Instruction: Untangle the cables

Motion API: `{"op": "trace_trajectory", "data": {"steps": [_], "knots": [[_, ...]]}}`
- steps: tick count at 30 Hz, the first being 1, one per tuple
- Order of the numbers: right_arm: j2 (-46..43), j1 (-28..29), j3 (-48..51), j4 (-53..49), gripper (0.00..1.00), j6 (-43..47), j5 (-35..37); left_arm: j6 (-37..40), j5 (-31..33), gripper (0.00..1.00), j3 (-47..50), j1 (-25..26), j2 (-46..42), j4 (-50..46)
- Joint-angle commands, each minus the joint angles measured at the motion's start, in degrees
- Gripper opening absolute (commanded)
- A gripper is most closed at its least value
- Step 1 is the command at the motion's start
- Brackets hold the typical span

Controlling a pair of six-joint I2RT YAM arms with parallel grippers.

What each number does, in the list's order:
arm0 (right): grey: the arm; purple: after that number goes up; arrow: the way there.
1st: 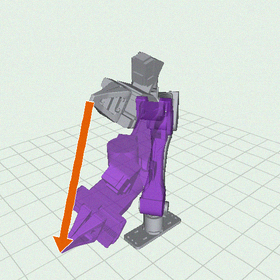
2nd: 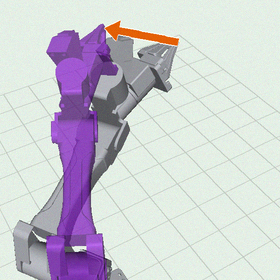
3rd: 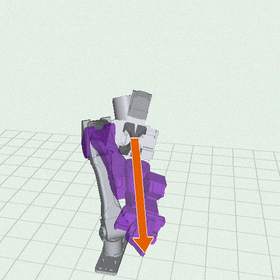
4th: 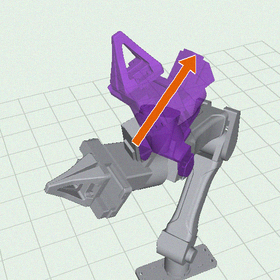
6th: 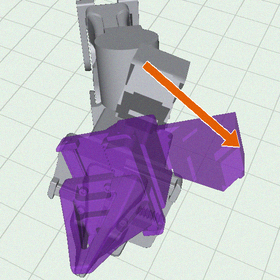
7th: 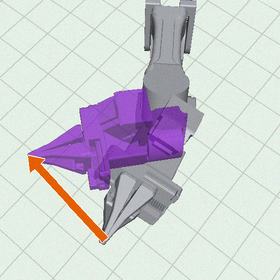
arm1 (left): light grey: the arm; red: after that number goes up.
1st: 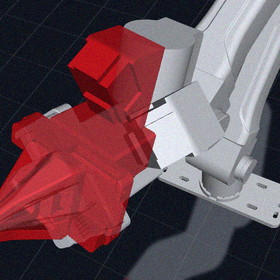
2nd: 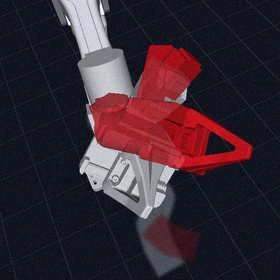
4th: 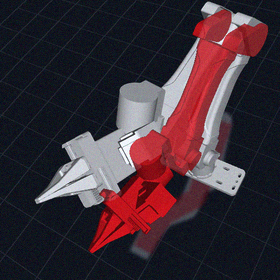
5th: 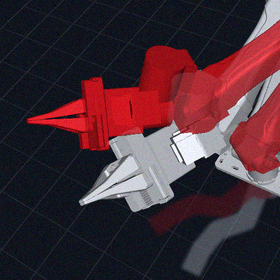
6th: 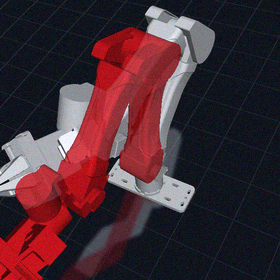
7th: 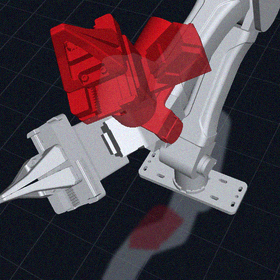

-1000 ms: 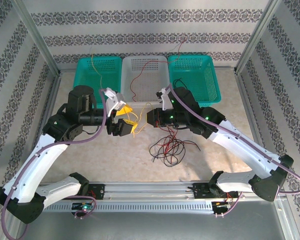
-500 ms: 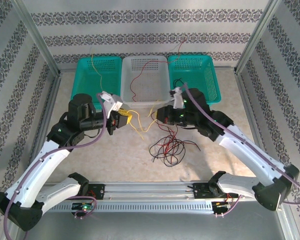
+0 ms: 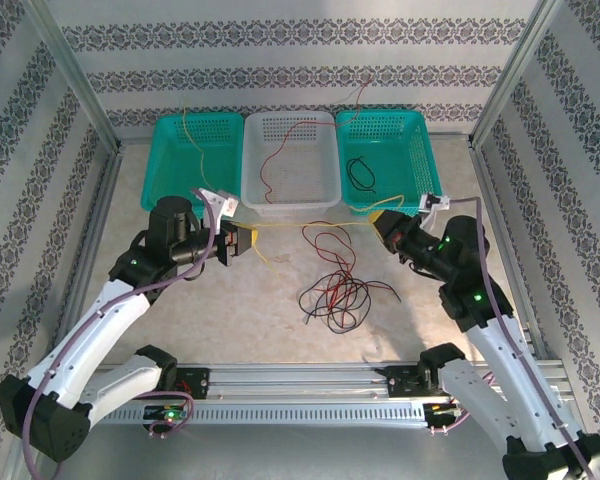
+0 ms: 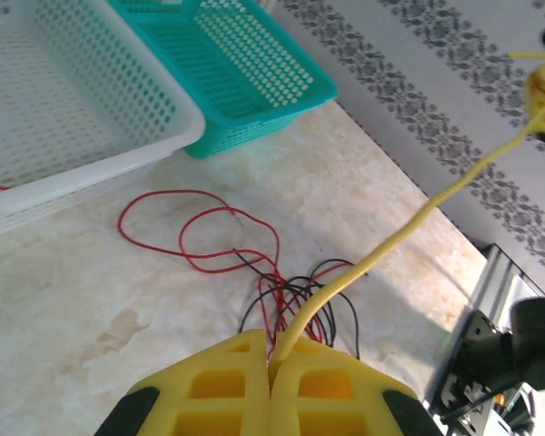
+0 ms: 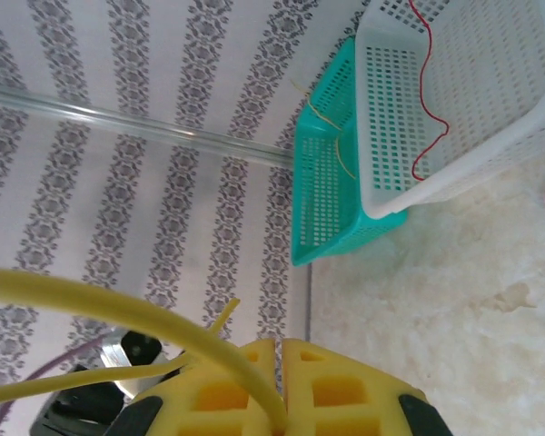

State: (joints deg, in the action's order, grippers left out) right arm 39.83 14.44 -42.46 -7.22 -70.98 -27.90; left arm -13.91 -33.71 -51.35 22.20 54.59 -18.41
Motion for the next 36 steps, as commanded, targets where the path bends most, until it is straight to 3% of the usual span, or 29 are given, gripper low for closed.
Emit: {"op": "trace_trajectory", "data": {"steps": [1, 3, 6, 10, 18, 22, 29, 36], "knots": [[0.8, -5.1, 0.4, 4.7, 0.0, -3.7, 3.5, 1.2, 7.2, 0.0, -1.4, -2.4, -2.5, -8.7], [3.7, -3.7, -0.6, 6.1, 0.02, -3.2, 2.0, -1.0, 7.2, 0.0, -1.4, -2.5, -2.3, -7.6], [6.9, -0.5, -3.9, 2.8, 0.31, 0.5, 2.3, -5.5, 11.5, 0.0, -2.8, -3.7, -1.1, -6.2], [8.4, 2.7, -7.0, -4.0, 0.44, 5.0, 5.0, -12.8, 17.8, 0.0, -7.5, -9.5, 2.2, -4.1], [6.3, 4.4, -6.9, -10.7, 0.44, 8.7, 4.3, -21.3, 20.2, 0.0, -23.3, -21.6, 14.4, 5.0], [4.6, 5.3, -6.8, -13.3, 0.43, 9.9, 4.3, -23.1, 25.4, 0.0, -28.4, -24.9, 18.9, 9.0], [3.5, 6.9, -7.2, -16.4, 0.4, 11.2, 4.9, -25.8, 28.8, 0.0, -25.9, -27.4, 25.1, 15.3], [4.4, 7.4, -9.1, -18.3, 0.38, 12.3, 4.9, -19.6, 26.1, 0.0, -21.6, -27.8, 33.3, 23.2]]}}
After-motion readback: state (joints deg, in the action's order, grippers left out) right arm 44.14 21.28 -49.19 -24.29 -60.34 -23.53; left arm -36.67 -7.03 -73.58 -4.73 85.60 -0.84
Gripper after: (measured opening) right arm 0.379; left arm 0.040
